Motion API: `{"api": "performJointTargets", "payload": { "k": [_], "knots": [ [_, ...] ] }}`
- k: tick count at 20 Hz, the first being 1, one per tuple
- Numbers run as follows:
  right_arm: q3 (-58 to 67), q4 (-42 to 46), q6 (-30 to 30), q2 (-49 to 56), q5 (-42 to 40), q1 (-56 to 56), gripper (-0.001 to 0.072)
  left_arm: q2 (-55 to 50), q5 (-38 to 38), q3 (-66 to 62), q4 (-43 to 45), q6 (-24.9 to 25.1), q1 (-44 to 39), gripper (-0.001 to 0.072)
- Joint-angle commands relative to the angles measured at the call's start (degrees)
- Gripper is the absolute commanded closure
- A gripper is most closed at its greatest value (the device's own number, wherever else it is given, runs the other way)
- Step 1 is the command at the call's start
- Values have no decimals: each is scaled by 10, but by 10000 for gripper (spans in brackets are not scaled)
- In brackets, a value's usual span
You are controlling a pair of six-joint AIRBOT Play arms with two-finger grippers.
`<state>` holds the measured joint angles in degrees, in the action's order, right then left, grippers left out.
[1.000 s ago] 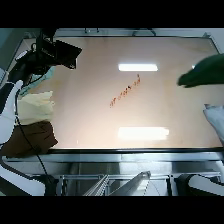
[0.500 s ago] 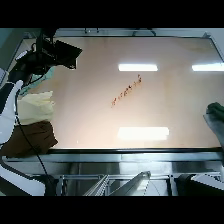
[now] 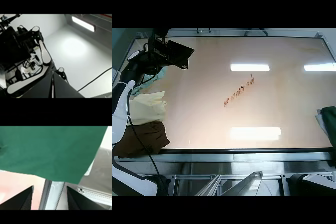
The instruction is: Fold the shirts.
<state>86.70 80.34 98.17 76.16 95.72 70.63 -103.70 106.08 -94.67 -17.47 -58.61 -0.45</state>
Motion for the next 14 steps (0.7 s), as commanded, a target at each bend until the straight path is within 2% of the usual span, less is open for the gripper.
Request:
{"api": "performJointTargets", "payload": {
  "k": [1, 2, 5, 7, 9, 11, 14],
  "knots": [
    [1, -65, 1, 0, -28, -30, 589, 0, 2, 0, -1, 1, 0, 691],
    [1, -119, -3, 0, -44, -49, 692, 0, -7, 0, -3, 0, 0, 694],
    [0, -335, -94, -5, -89, -139, 693, 0, -46, -38, 29, -17, 17, 703],
    [-18, -349, -129, -24, -88, -229, 694, 9, -39, -75, 103, -19, 32, 706],
    [-100, -348, -156, -69, -86, -325, 694, 57, -28, -35, 120, 3, 38, 706],
    [-242, -349, -186, -141, -117, -421, 694, 129, -15, 70, 147, 29, 38, 706],
    [-473, -354, -194, -255, -229, -542, 694, 246, -86, 289, 320, 31, 38, 701]
  ]
}}
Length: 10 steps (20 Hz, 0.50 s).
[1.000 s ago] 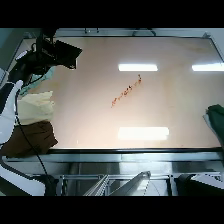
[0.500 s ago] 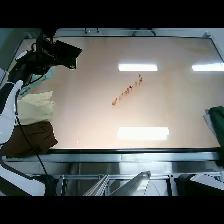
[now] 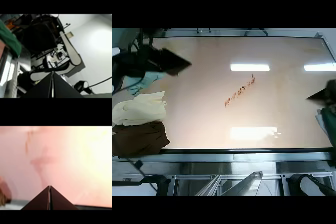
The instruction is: Fold the shirts.
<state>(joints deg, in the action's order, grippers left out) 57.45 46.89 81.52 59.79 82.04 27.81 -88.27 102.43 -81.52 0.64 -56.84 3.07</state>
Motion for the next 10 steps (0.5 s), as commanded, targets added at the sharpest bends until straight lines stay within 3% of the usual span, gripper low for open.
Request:
{"api": "performJointTargets", "payload": {
  "k": [1, 5, 10],
  "knots": [
    [-250, -23, -29, -128, -141, -150, 694, 127, -88, 234, 172, 14, 2, 699],
    [-383, -32, -44, -209, -227, -242, 693, 207, -172, 464, 189, 43, 3, 690],
    [-384, -38, -43, -208, -219, -252, 693, 243, -201, 518, 189, 50, 3, 690]
  ]
}}
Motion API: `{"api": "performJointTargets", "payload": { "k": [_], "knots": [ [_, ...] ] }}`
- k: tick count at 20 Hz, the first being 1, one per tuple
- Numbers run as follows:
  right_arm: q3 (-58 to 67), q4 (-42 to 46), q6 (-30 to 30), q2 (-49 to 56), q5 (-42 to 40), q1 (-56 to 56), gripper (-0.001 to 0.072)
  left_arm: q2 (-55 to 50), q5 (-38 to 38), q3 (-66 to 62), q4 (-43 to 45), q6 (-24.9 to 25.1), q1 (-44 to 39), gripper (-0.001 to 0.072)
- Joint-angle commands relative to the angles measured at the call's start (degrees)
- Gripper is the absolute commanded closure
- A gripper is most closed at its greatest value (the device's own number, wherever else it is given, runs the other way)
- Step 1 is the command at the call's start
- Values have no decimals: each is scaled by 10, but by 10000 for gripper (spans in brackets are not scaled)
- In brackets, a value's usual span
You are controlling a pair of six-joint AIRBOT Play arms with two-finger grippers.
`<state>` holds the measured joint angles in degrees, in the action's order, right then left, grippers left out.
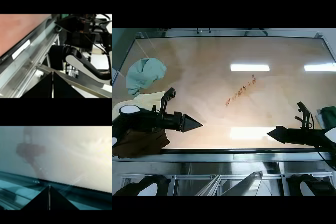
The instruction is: Fold the shirts.
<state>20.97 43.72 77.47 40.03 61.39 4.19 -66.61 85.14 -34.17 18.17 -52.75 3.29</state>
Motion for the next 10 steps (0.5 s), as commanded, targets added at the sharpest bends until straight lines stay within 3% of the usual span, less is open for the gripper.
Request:
{"api": "performJointTargets", "payload": {
  "k": [1, 4, 10],
  "knots": [
    [-20, -15, 6, -11, 6, -15, 693, 32, -28, 45, 12, 9, 1, 691],
    [-20, -28, 24, -11, 51, -15, 692, 45, -29, 45, 12, 8, 1, 691],
    [-20, -28, 24, -11, 50, -15, 692, 70, -28, 45, 13, 8, 1, 691]
  ]
}}
